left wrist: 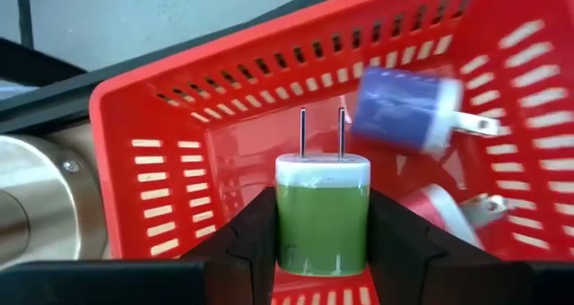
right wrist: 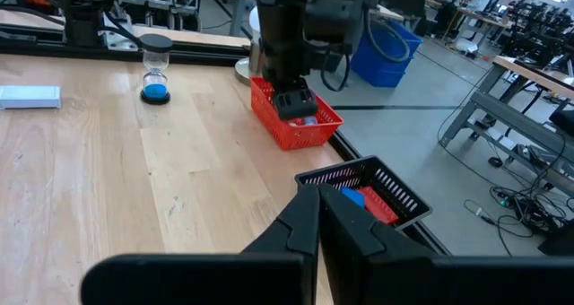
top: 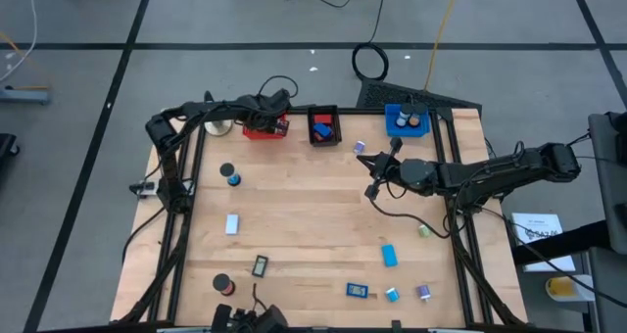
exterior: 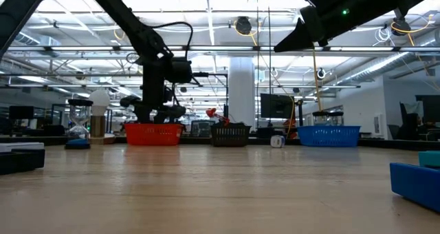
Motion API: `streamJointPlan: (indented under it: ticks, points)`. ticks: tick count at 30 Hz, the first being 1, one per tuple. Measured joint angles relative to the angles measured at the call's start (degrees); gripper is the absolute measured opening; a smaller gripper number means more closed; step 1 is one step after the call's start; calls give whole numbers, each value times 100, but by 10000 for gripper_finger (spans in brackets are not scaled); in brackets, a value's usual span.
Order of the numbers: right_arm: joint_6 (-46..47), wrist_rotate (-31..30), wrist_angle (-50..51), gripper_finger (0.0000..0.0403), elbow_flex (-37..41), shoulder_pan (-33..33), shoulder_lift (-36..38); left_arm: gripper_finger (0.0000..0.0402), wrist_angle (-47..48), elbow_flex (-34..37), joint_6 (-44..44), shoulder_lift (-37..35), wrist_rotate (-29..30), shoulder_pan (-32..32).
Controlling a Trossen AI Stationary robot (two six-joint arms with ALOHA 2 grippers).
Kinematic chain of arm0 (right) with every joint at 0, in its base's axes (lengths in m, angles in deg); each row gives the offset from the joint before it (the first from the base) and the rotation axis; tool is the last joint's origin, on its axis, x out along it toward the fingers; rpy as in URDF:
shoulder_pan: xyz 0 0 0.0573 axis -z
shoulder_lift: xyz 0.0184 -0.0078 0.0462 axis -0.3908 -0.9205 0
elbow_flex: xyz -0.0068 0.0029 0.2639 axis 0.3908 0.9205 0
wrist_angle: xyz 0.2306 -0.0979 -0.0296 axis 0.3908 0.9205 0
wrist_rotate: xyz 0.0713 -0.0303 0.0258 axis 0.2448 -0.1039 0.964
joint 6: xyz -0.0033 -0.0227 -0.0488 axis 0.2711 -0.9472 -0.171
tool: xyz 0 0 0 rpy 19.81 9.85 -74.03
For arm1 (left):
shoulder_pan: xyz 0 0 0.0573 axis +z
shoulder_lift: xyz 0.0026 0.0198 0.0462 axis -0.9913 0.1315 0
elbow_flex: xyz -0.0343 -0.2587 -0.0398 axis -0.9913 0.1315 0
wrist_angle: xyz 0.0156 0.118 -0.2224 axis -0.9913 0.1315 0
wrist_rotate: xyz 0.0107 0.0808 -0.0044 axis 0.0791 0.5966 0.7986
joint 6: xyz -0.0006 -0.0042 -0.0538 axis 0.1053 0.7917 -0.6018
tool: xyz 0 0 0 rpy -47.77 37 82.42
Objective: Pick & Place Office items
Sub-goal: Put the left green charger adapter into the red bin, then put the light blue digital timer into the black bin
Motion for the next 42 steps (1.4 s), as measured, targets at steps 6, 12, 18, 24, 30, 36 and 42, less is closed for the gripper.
streamJointPlan:
  ticks: [6,12,18,24,30,36,42]
  points:
    - [0,0,0,4,-2,0,-1,132,-1,0,-44,48,-34,9]
    - [0,0,2,4,-2,-2,0,185,-48,1,-29,47,-144,7]
    - [0,0,1,4,0,-1,-2,230,-45,0,23,46,-153,5]
    - [0,0,2,4,-1,0,-1,199,48,2,328,-228,-149,-8]
    - [-9,0,2,4,0,-1,0,131,108,44,1184,-1000,-149,-382]
    - [37,-4,-48,4,0,81,0,23,-1594,1253,2252,-2010,-351,-1464]
    - [432,-2,-42,4,0,127,0,23,-4995,3064,2925,-2746,-1554,-2454]
